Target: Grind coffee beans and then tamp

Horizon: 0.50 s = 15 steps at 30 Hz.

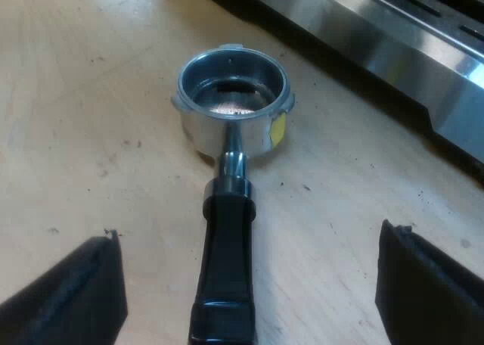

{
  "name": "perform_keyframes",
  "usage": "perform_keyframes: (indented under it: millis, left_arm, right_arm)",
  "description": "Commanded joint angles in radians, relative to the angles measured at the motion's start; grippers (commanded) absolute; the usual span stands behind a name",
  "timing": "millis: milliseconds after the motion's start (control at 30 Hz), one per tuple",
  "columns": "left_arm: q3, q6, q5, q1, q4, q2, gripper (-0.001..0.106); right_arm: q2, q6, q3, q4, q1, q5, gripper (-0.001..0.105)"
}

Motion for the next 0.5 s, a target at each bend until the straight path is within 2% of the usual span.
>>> perform_keyframes:
  millis: [33, 167, 333, 467, 500]
  left_arm:
    - [-0.025, -0.012, 0.041, -0.017, -0.052, 0.045, 0.0]
    - [-0.025, -0.026, 0.045, -0.025, -0.092, 0.101, 0.0]
    - [-0.025, -0.025, 0.041, -0.025, -0.09, 0.175, 0.0]
    - [-0.025, -0.025, -0.047, -0.023, -0.09, 0.223, 0.0]
    - [-0.025, -0.025, -0.05, -0.023, -0.09, 0.232, 0.0]
  right_arm:
    - [-0.006, 0.001, -0.001, -0.007, 0.0, 0.012, 0.071]
    - [-0.006, 0.008, -0.001, -0.007, 0.0, 0.012, 0.071]
    - [-0.006, 0.008, -0.001, -0.007, 0.0, 0.012, 0.071]
    - [-0.006, 0.008, -0.001, -0.007, 0.0, 0.012, 0.071]
    - [-0.006, 0.008, -0.001, -0.007, 0.0, 0.012, 0.071]
